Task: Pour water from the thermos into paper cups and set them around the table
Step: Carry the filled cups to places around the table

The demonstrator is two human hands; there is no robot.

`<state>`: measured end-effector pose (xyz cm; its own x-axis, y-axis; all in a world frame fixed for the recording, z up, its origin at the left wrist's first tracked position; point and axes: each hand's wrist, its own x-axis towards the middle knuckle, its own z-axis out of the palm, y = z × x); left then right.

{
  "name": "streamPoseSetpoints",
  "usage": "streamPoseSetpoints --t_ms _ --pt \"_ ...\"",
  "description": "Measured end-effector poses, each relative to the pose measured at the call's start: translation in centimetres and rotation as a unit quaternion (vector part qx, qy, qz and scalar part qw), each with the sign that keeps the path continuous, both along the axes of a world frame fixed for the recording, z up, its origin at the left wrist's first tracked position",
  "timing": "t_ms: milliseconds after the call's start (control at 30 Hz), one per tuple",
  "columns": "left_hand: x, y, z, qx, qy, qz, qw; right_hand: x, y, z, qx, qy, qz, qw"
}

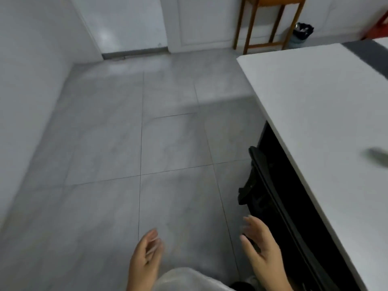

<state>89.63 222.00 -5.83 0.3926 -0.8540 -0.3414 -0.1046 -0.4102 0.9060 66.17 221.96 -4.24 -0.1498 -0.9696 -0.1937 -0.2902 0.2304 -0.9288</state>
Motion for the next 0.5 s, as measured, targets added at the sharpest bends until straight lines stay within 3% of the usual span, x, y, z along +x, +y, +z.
streamPoseSetpoints --t_ms 233,400,500 --pt "9.7 -5.8 -1.8 0.046 -0.009 0.044 0.998 8.4 -6.0 -3.3 0.122 -0.042 0.029 0.991" --pt "9.5 -17.1 -4.2 0.065 -0.003 -0.032 0.997 8.2 -16.9 -4.8 0.127 -0.028 0.005 0.992" --pt "8.7 -26.2 -3.7 0.023 -0.025 -0.068 0.997 8.8 -26.4 -4.5 0.104 -0.013 0.012 0.994"
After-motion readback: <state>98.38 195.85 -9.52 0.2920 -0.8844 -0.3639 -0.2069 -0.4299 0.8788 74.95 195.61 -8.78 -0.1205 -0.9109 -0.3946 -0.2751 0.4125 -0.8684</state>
